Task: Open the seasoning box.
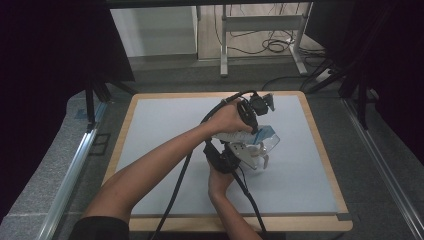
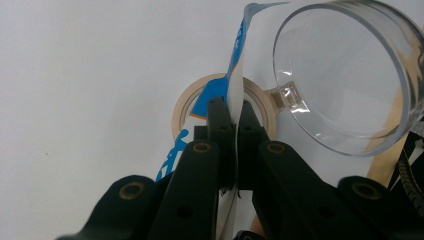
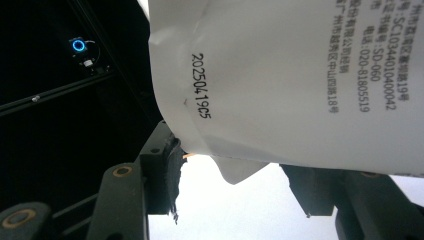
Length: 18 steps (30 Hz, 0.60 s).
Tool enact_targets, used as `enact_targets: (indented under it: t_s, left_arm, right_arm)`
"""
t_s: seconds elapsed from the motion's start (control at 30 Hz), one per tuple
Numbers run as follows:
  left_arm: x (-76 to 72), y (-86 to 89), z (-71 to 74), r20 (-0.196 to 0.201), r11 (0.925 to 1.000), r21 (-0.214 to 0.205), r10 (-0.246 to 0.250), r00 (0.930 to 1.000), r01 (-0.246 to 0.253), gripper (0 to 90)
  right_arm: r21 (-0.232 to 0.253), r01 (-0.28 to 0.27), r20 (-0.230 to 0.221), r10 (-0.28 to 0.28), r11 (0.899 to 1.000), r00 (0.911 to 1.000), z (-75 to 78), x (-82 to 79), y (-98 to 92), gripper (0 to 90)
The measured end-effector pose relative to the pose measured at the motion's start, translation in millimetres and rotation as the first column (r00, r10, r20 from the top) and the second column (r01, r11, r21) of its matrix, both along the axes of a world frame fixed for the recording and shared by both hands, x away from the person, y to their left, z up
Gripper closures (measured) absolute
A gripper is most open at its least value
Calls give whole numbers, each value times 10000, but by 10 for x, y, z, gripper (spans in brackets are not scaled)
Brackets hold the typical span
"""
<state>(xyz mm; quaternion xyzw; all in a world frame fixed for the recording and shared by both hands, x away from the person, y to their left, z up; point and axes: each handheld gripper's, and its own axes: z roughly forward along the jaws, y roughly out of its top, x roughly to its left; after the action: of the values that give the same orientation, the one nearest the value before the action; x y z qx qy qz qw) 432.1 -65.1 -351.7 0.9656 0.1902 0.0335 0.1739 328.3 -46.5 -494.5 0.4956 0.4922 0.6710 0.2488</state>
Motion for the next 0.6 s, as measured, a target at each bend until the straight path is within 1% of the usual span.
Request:
enact_targets:
  t_s: [0.2, 0.27, 0.3, 0.33, 0.37, 0.4, 0.47, 0.6]
  left_arm:
    - [-1, -13, -1, -12, 10000, 92, 1, 10000, -1, 900]
    - [-2, -14, 3, -17, 9999, 108, -9, 10000, 9, 900]
    - [-2, -13, 12, -18, 9999, 103, -15, 10000, 15, 900]
    - [0, -12, 21, -9, 10000, 73, 15, 10000, -15, 900]
    - [1, -10, 26, -4, 10000, 45, 6, 10000, -6, 900]
    - [1, -12, 28, 3, 10000, 45, -10, 10000, 10, 900]
    - [-6, -21, 32, 53, 9999, 119, -22, 10000, 21, 900]
    - [-6, -16, 46, 32, 10000, 61, -31, 10000, 31, 900]
  right_arm:
    - [51, 49, 9, -49, 10000, 10000, 2, 1, 6, 449]
    - [180, -52, -99, 54, 9998, 9999, 15, -11, -4, 448]
    - [338, -86, -137, 91, 9994, 9999, 28, -22, -7, 447]
    - [295, -50, -78, 53, 9996, 10000, 31, -26, -5, 448]
    - [111, 25, 27, -25, 9999, 10000, 26, -15, -1, 449]
    - [38, 67, 58, -68, 10000, 10000, 24, -3, -3, 449]
    - [233, -22, -73, 23, 9997, 10000, 48, -12, -11, 448]
    - [213, 4, 8, -4, 9998, 10000, 57, -10, -10, 449]
